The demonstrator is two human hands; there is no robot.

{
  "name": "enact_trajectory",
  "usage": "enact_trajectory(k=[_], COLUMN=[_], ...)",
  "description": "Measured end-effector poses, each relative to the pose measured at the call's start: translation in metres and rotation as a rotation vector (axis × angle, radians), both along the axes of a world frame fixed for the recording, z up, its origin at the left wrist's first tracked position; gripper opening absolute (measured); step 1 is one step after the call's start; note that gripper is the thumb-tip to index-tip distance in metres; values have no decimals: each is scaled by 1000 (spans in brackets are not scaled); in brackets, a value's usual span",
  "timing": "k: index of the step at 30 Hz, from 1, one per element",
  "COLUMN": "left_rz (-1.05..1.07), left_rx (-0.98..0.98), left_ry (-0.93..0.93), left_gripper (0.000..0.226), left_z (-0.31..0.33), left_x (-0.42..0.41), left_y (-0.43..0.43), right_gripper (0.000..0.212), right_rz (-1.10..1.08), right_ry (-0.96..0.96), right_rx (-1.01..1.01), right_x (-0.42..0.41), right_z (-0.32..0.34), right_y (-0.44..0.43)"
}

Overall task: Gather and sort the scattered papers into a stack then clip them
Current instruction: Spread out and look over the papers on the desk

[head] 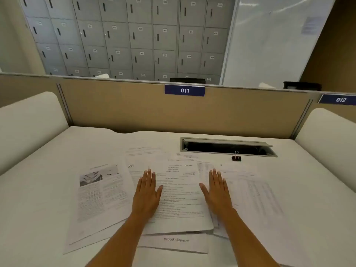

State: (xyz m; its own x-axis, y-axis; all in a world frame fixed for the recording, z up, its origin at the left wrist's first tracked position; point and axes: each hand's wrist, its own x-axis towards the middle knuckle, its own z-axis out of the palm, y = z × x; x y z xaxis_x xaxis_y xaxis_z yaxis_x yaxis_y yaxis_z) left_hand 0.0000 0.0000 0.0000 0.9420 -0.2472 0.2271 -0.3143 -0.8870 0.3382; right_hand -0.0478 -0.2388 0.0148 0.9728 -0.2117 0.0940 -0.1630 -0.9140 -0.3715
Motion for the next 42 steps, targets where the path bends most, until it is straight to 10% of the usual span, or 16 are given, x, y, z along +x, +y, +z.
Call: enact_trajectory(k=[7, 11, 21, 26, 35, 42], left_rz=[59, 125, 469, 381, 345, 337], left_rx=[-16, -114, -1199, -1130, -1079, -998], left_ry=[170, 186, 539, 623, 520, 490], left_gripper=[110, 66, 61, 38, 32, 34], left_z=[-24, -16, 21, 17, 13, 15], left_x=[-18, -24, -5, -6, -15, -18], left_y=[2, 0, -5, -2, 0, -2], right_gripper=[119, 119, 90, 54, 105, 93], right_rz=[-36, -49, -52, -117, -774, -779], right_ry=[82, 55, 1, -128, 284, 249], right_rx=[9, 21, 205, 465, 225, 443], right_x=[-17, -19, -20, -27, -90, -106], right_z=[-37, -36, -29, -5, 20, 19], right_y=[6, 8, 6, -10, -139, -149])
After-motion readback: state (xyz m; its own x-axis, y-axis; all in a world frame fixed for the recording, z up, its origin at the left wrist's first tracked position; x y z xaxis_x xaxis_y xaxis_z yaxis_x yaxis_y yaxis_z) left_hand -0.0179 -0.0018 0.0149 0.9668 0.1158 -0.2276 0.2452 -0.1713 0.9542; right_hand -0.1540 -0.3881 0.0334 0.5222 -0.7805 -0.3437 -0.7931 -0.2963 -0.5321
